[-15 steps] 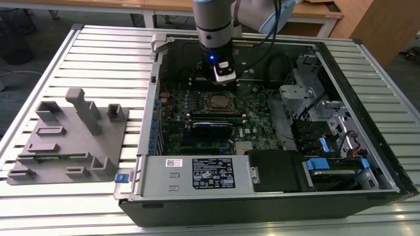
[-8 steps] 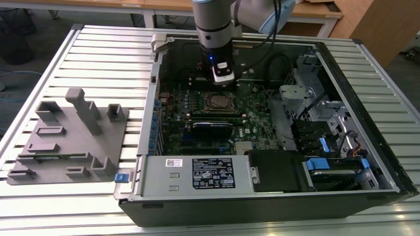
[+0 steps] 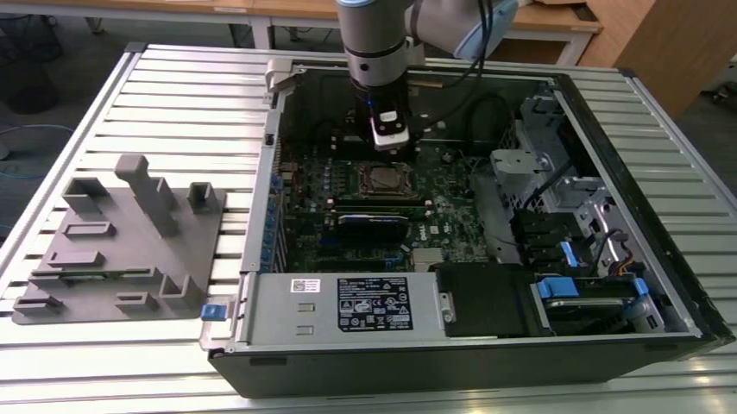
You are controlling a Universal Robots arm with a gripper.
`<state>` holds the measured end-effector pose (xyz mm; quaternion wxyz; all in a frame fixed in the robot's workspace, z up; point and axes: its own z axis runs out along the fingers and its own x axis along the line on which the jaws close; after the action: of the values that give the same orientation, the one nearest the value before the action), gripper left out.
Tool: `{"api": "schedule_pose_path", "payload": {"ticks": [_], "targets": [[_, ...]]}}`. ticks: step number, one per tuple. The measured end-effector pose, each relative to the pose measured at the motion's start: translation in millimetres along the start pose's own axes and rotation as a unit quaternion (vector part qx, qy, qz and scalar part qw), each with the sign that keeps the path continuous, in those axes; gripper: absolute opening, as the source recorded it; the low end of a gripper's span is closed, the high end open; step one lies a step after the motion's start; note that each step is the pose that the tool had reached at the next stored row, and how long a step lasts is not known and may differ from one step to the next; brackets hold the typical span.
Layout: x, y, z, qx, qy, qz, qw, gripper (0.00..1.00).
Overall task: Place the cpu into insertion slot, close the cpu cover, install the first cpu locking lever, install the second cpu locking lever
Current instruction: 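Install the first cpu locking lever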
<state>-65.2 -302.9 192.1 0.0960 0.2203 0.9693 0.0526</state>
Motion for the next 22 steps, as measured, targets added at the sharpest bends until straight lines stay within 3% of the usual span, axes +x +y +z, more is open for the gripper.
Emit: {"api": "schedule_pose_path", "payload": {"ticks": [9, 16, 22], "targets": [[-5.3, 2.6, 1.3, -0.0007, 0.0000, 0.001, 1.0000, 0.11], [-7.5, 4.2, -5.4, -0.0044, 0.0022, 0.002, 1.0000, 0.11], [-7.7, 4.2, -5.6, -0.0051, 0.0027, 0.002, 1.0000, 0.11]]}}
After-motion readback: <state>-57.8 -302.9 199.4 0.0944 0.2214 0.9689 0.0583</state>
